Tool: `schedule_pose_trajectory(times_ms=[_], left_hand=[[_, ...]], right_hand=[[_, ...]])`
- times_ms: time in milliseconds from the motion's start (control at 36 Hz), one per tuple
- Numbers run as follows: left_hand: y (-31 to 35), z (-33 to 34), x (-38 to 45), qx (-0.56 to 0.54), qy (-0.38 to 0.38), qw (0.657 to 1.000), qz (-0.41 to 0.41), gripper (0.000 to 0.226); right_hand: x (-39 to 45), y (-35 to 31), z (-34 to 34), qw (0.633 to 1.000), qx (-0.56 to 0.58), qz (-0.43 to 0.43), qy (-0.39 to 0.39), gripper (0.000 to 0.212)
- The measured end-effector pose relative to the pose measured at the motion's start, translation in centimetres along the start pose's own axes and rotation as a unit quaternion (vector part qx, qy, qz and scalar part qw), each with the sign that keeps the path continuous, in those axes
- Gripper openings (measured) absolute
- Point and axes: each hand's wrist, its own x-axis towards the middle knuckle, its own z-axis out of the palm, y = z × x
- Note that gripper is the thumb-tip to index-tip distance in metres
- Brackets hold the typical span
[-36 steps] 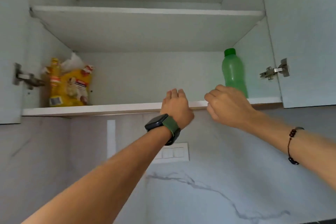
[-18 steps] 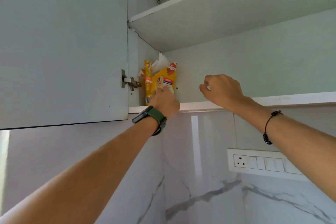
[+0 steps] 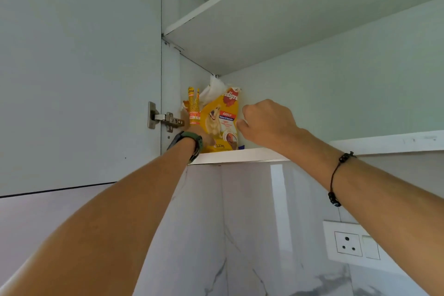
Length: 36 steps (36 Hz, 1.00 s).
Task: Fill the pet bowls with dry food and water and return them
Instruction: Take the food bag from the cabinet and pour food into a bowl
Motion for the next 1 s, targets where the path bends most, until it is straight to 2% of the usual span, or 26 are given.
schedule_pose_trajectory(times_ms=[56, 250, 333, 472, 528, 611, 722, 778, 833, 889, 917, 972, 1000], left_hand=[[-0.1, -0.2, 0.4, 0.019, -0.012, 1.000, -0.012, 0.052], [-1.3, -0.2, 1.8, -0.095, 0.054, 0.992, -0.062, 0.035], [-1.2, -0.4, 1.6, -0.061, 0.095, 0.992, -0.049, 0.028], [-0.4, -0.8, 0.0, -0.051, 0.112, 0.992, -0.023, 0.013], [-0.3, -1.1, -0.5, -0.053, 0.118, 0.992, -0.009, 0.023], [-1.0, -2.1, -1.5, -0.119, 0.104, 0.987, 0.008, 0.031], [-2.6, -4.9, -3.8, -0.230, 0.083, 0.969, 0.018, 0.033], [-3.5, -6.2, -5.0, -0.271, 0.084, 0.959, 0.014, 0.031], [-4.3, -7.2, -6.0, -0.293, 0.122, 0.948, 0.018, 0.024], [-5.0, -7.5, -7.0, -0.320, 0.165, 0.933, 0.013, 0.018], [-5.3, -7.5, -7.4, -0.335, 0.174, 0.926, 0.012, 0.020], [-5.4, -7.3, -8.2, -0.358, 0.161, 0.919, 0.017, 0.021], [-5.3, -7.2, -8.7, -0.371, 0.147, 0.917, 0.016, 0.019]], right_hand=[[-0.1, 0.0, 0.0, 1.000, 0.004, -0.005, 0.004, 0.026], [0.0, -0.1, 0.2, 1.000, 0.024, 0.017, -0.001, 0.023], [-0.1, -0.3, 0.0, 0.999, 0.016, 0.023, -0.031, 0.018], [-0.4, -0.3, -0.6, 0.998, 0.018, 0.035, -0.049, 0.019], [-0.6, -0.4, -1.0, 0.997, 0.016, 0.042, -0.058, 0.023], [-1.0, -0.7, -1.7, 0.995, 0.033, 0.057, -0.073, 0.027], [-0.6, -0.6, -1.7, 0.989, 0.077, 0.089, -0.089, 0.021], [-0.1, -0.5, -1.5, 0.978, 0.135, 0.119, -0.101, 0.025], [0.5, -0.5, -1.4, 0.958, 0.215, 0.144, -0.122, 0.033], [0.9, -1.0, -1.2, 0.927, 0.301, 0.158, -0.157, 0.023], [1.1, -1.3, -1.0, 0.909, 0.343, 0.163, -0.171, 0.028], [1.4, -2.0, -1.1, 0.877, 0.397, 0.194, -0.191, 0.056], [1.6, -2.3, -1.1, 0.861, 0.422, 0.209, -0.191, 0.063]])
